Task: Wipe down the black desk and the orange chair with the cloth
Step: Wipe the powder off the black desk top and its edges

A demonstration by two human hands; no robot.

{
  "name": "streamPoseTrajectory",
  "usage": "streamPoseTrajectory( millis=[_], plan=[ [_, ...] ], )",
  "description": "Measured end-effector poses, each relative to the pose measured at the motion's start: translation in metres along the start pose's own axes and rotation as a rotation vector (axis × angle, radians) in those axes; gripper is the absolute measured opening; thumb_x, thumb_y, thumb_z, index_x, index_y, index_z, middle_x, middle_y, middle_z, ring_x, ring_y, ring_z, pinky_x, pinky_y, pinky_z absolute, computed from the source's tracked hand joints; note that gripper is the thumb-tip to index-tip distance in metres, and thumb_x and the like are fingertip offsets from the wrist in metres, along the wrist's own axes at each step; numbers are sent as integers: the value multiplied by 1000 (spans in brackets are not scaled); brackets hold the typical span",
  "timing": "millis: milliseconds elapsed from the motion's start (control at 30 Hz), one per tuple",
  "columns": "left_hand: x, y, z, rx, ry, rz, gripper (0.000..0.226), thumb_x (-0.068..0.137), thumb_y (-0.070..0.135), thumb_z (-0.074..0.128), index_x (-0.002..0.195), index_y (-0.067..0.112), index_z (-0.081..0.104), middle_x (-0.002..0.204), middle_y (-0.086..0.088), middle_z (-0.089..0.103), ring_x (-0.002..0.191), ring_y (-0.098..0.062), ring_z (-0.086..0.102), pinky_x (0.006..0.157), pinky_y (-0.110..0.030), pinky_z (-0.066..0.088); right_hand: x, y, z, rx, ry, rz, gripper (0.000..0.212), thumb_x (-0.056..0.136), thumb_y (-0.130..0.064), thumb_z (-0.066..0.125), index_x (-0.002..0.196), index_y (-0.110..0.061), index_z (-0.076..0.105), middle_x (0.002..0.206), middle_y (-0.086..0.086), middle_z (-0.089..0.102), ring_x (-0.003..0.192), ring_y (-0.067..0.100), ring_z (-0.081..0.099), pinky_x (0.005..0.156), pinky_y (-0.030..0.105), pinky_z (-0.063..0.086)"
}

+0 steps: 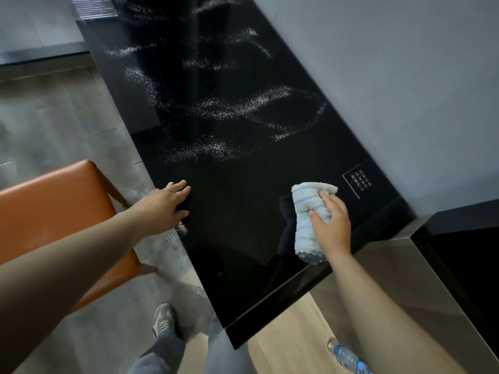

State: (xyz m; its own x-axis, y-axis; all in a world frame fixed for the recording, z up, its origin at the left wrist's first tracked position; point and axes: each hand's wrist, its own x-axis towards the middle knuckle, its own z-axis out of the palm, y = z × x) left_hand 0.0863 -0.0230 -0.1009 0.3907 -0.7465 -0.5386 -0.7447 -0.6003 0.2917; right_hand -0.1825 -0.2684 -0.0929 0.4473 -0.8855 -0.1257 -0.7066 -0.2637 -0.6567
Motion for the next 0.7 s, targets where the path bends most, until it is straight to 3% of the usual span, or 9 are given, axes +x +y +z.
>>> streamPoseTrajectory(
  millis=[100, 300, 533, 700],
  plan=[
    [1, -4, 2, -45, 5, 6, 65, 99, 31, 48, 153, 19, 14, 161, 5, 1, 148, -19, 4, 118, -36, 18, -8, 6, 19, -53, -22, -15, 49, 92, -21, 61, 140, -22, 50, 152, -2, 33, 139, 16, 34, 113, 29, 29],
    [-2, -4, 5, -66, 29, 14, 63, 98, 29, 48, 153, 19, 18, 161, 6, -1, 148, -18, 2, 117, -37, 24, -39, -15, 60, -96, -58, -116, 52, 92, -24, 61, 142, -24, 47, 154, -1, 31, 138, 18, 32, 108, 22, 23],
    [-22, -17, 8, -236, 222, 47, 56, 97, 16, 51, 149, 16, 31, 157, 1, 25, 146, -18, 18, 117, -35, 24, -73, -55, 106, -95, -170, -221, 55, 93, -29, 59, 145, -28, 42, 154, -5, 27, 138, 14, 27, 107, 20, 24],
    [-51, -46, 17, -247, 287, 8, 56, 94, 15, 55, 147, 11, 36, 155, -4, 31, 145, -23, 23, 115, -37, 26, -102, -83, 131, -46, -254, -261, 55, 91, -29, 58, 144, -30, 43, 153, -6, 27, 137, 13, 28, 107, 21, 25]
  ],
)
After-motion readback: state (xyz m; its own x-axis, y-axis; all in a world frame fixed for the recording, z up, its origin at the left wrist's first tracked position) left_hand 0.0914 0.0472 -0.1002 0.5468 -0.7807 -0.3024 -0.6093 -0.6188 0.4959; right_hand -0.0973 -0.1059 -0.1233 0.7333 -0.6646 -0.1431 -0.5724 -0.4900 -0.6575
